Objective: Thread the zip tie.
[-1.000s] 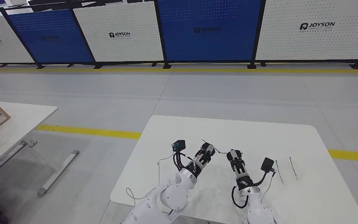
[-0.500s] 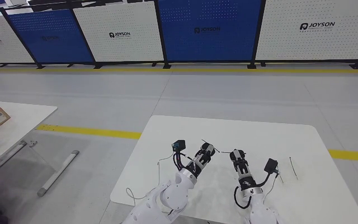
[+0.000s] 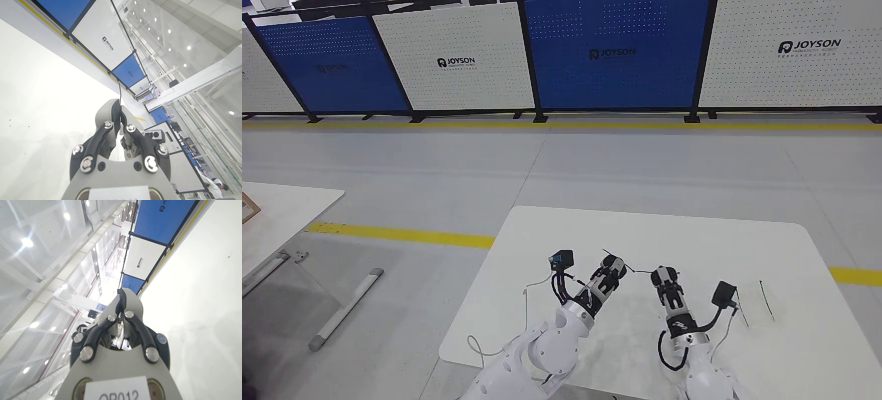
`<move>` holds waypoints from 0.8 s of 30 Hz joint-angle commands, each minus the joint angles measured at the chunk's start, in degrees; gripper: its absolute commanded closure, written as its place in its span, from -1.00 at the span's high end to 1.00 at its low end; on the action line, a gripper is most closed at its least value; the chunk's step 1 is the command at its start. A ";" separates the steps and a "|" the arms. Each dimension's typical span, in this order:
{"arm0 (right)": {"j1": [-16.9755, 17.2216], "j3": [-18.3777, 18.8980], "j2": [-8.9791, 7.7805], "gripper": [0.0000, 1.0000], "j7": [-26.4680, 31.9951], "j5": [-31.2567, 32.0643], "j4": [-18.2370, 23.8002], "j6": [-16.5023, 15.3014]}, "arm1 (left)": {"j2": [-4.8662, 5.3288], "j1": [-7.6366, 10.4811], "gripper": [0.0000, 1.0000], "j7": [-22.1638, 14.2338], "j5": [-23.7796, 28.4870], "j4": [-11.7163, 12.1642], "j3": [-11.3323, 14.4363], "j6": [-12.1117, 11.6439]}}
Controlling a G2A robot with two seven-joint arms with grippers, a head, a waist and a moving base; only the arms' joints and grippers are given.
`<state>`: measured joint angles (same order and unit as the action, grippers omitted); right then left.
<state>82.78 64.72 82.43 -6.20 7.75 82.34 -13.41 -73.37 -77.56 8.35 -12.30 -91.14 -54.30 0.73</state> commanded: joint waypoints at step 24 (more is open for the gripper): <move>-0.44 -0.59 0.51 -1.00 0.71 0.65 -0.48 0.56 | 0.00 0.00 -1.00 0.00 0.00 0.00 0.00 0.00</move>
<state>82.42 64.23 82.92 -5.55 8.32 81.92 -12.91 -73.37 -77.56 8.35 -12.30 -91.14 -54.30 0.73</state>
